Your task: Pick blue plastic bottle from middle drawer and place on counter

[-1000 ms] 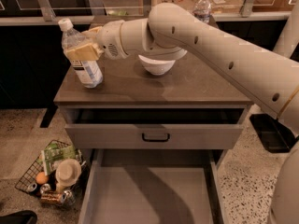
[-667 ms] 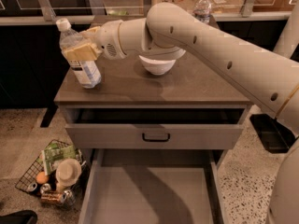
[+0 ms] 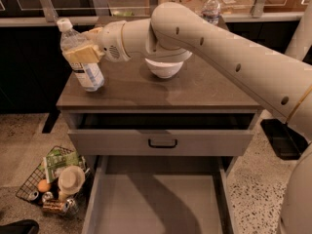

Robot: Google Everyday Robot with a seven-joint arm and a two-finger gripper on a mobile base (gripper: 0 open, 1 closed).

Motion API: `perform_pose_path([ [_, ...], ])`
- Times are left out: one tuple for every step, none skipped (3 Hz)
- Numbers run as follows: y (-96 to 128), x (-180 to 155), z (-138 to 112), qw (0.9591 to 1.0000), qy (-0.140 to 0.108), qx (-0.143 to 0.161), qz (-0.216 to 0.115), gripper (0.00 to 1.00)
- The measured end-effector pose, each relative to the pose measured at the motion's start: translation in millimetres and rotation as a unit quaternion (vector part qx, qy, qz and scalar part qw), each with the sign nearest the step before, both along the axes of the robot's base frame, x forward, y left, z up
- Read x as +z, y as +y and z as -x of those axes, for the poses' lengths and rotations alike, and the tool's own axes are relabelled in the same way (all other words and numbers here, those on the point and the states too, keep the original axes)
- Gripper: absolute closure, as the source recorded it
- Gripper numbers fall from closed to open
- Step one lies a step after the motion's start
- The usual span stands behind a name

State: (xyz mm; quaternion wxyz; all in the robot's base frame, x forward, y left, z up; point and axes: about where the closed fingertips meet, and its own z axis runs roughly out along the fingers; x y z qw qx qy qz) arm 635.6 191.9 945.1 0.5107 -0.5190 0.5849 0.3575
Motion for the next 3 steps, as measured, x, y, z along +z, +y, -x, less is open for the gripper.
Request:
perform_pose_path([
  [2.3,0.3,1.3,1.0,0.0,0.002,0.0,0.13],
  [4.6,0.7,2.6,1.0,0.0,0.004,0.0,0.0],
  [4.7,0.7,2.7,1.0,0.0,0.004,0.0,0.0],
])
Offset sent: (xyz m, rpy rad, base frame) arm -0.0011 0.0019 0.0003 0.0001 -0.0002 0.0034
